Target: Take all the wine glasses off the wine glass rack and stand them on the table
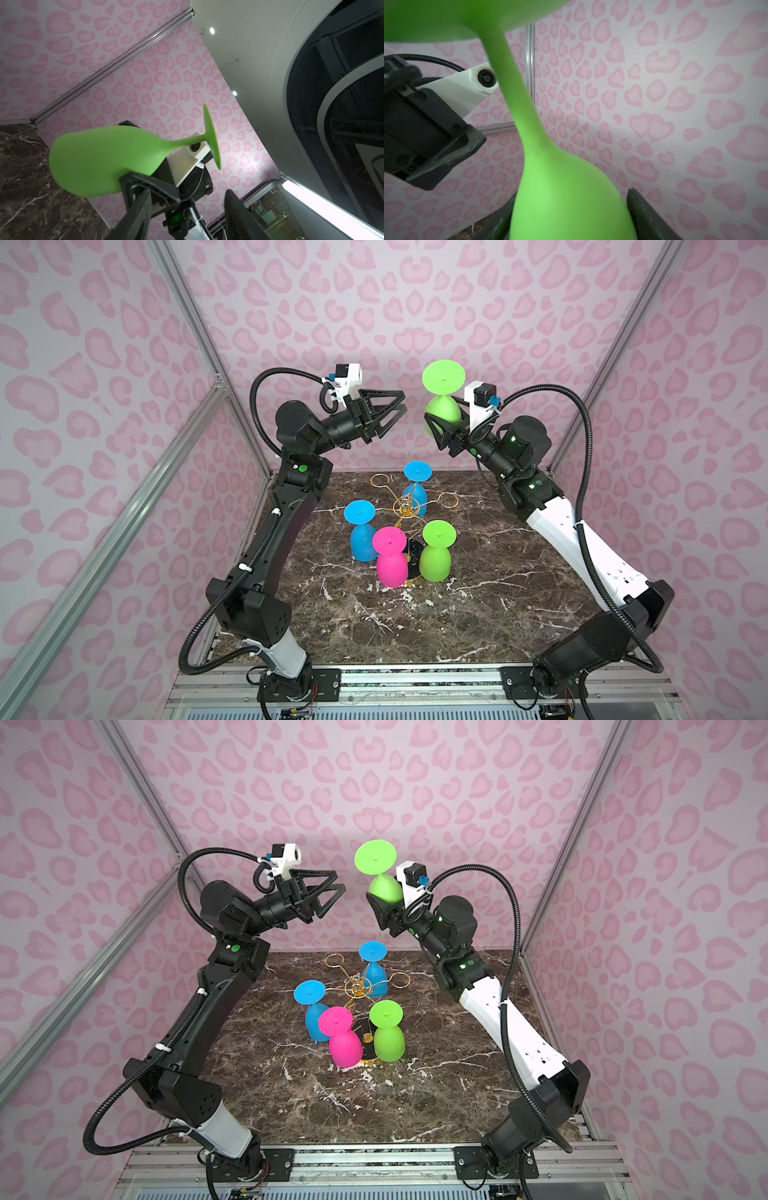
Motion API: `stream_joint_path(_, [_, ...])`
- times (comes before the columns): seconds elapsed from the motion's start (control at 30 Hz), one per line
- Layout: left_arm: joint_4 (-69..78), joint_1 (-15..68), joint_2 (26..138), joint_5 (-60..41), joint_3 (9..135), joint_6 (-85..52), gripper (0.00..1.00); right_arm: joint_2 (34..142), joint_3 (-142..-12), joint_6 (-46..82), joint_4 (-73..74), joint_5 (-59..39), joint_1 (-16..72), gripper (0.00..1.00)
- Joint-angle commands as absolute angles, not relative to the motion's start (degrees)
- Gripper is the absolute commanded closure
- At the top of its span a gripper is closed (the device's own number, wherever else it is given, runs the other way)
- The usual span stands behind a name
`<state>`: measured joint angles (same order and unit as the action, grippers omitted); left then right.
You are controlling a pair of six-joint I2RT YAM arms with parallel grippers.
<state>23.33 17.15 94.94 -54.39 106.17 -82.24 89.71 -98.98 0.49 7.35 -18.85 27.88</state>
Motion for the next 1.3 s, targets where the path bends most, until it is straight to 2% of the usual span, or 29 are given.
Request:
stream_joint_path(0.0, [20.67, 16.33, 92.85, -53.4, 103.83, -70.52, 0.4, 88.65, -100.83, 1.45, -4.01, -17.4, 26.98, 0.35])
stream_joint_path(0.17, [13.61, 16.1, 88.82, -43.66, 99.4, -48.61, 0.42, 88.0, -106.75, -0.02, -20.49, -16.53, 25.91, 0.35])
stream_joint_path(0.33, [15.14, 17.85, 83.74, -30.19, 92.9, -25.8, 0.44, 87.05, -109.66, -1.43, -31.57, -14.56, 25.81, 0.35])
stream_joint_path(0.5, [19.46, 21.86, 81.47, -23.36, 88.61, 0.98, 0.47, 87.65, -112.42, -2.46, -39.88, -13.47, 25.87, 0.36])
stream_joint_path(0.6, [19.69, 24.06, 81.78, -23.97, 87.41, 15.65, 0.48, 87.29, -111.88, -2.43, -41.28, -13.87, 26.01, 0.37])
stream_joint_path(0.97, [22.86, 25.62, 84.23, -30.06, 85.92, 35.72, 0.56, 90.32, -117.18, -4.56, -48.52, -14.79, 28.97, 0.38])
stream_joint_path(1.27, [22.42, 26.43, 84.01, -32.17, 84.74, 41.5, 0.57, 91.48, -117.52, -4.11, -48.67, -16.43, 30.76, 0.39])
